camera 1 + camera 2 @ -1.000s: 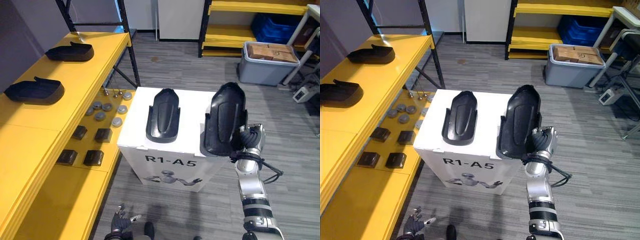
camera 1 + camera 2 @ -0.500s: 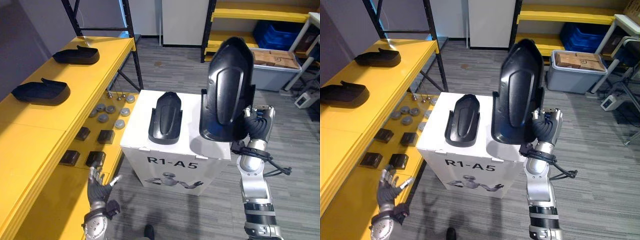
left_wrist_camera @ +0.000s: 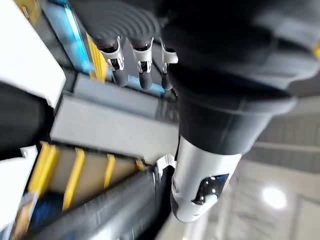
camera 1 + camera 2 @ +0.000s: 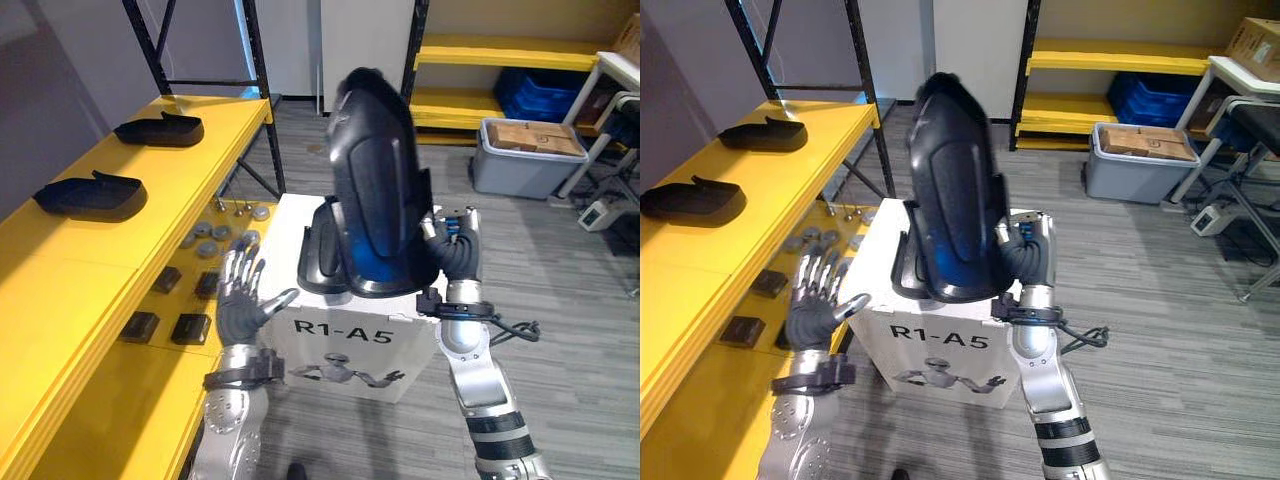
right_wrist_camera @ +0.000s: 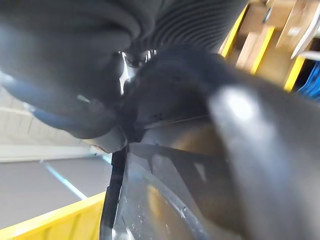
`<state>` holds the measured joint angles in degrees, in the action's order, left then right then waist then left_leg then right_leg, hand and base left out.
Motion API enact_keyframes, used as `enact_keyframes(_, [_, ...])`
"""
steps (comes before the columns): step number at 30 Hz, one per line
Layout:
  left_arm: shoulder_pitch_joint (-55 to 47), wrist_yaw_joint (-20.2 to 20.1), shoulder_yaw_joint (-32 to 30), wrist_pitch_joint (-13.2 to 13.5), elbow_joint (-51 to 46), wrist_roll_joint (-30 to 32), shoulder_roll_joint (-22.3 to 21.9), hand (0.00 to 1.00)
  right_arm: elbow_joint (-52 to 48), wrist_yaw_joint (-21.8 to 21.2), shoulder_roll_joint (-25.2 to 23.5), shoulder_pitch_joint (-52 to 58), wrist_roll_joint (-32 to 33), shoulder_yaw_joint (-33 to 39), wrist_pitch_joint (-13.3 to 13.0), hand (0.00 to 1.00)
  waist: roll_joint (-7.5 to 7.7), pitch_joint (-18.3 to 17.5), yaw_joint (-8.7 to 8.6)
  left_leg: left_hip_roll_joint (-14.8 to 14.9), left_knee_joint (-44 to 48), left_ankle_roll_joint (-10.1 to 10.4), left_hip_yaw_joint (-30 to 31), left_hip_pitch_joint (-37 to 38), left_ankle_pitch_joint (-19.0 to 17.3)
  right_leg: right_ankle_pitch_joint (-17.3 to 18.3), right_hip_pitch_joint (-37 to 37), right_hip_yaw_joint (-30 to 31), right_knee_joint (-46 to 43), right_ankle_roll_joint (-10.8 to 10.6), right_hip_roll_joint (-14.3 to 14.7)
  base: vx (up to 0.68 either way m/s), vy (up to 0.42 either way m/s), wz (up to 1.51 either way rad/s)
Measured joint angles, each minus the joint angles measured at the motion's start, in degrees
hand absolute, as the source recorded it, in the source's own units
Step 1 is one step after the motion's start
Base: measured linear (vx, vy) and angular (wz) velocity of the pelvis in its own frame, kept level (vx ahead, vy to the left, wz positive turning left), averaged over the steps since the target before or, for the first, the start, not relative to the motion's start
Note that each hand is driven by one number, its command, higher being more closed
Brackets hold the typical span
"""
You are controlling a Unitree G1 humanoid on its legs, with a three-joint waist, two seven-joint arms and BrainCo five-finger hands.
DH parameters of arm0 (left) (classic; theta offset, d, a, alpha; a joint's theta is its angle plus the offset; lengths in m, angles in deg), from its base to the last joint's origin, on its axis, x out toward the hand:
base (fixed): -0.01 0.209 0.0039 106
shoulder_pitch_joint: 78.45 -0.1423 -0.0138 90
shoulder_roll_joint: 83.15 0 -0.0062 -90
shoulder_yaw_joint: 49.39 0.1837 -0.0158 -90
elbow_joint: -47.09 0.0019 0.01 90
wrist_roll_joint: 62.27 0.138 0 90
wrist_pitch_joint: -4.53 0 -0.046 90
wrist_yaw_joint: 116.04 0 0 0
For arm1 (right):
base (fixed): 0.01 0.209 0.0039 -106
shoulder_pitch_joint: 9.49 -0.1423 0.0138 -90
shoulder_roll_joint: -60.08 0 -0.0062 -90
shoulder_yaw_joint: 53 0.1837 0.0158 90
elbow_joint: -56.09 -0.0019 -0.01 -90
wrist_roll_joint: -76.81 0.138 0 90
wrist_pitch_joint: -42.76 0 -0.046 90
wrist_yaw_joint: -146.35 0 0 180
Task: Walk over and take plastic housings, then place them on the shelf
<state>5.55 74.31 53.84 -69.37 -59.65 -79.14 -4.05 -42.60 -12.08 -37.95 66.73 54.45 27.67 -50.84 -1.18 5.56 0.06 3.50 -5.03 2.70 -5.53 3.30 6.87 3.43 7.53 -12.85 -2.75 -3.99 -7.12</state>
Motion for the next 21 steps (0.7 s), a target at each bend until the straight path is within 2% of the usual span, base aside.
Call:
enact_keyframes(4, [2.36,-0.50,0.96,-0.05,1.74,-0.03,0.37,0.00,0.00,-0.63,-0.39,-1.24,0.02,-2.12,-0.02,1.00,0.00,-0.04,-0.51,0.19,0.00,0.00,-0.97,0.07,0.00,-0.04,-0.69,1.13,-0.45,0.02,0.08,-0.01,0.006,-0.13])
enact_keyframes(10, [4.80,-0.35,3.59,-1.69,6.95,-1.83,0.65,0.00,-0.01,-1.76,-0.98,-2.33,0.05,-5.31,-0.04,1.00,0.29,-0.69,-1.26,0.48,0.00,0.00,-2.04,0.01,0.01,-0.15,-1.53,2.20,-0.69,0.14,0.29,-0.02,0.008,-0.09])
enact_keyframes(18, [7.60,3.55,3.58,-2.16,10.44,-2.71,0.18,0.00,0.03,-1.89,-1.12,-2.27,0.01,-7.87,-0.02,1.00,0.30,-1.49,-1.88,0.68,0.00,0.01,-2.55,-0.04,0.02,-0.49,-1.91,2.81,-0.58,0.27,0.52,0.00,0.001,-0.03])
enact_keyframes(19, [8.37,4.45,3.56,-2.25,11.43,-3.29,0.18,1.00,0.05,-1.84,-1.11,-2.26,0.01,-8.59,0.00,1.00,0.30,-1.66,-1.94,0.73,0.00,0.04,-2.56,-0.04,0.04,-0.53,-1.92,2.83,-0.57,0.31,0.57,0.00,0.000,0.00])
enact_keyframes(21, [8.80,5.20,3.75,-2.56,11.82,-4.42,0.20,1.00,0.09,-2.01,-0.99,-2.13,0.02,-10.09,0.00,1.00,0.30,-1.78,-2.12,0.78,0.00,0.07,-2.59,-0.04,0.07,-0.58,-1.93,2.86,-0.55,0.35,0.63,0.00,0.000,0.00])
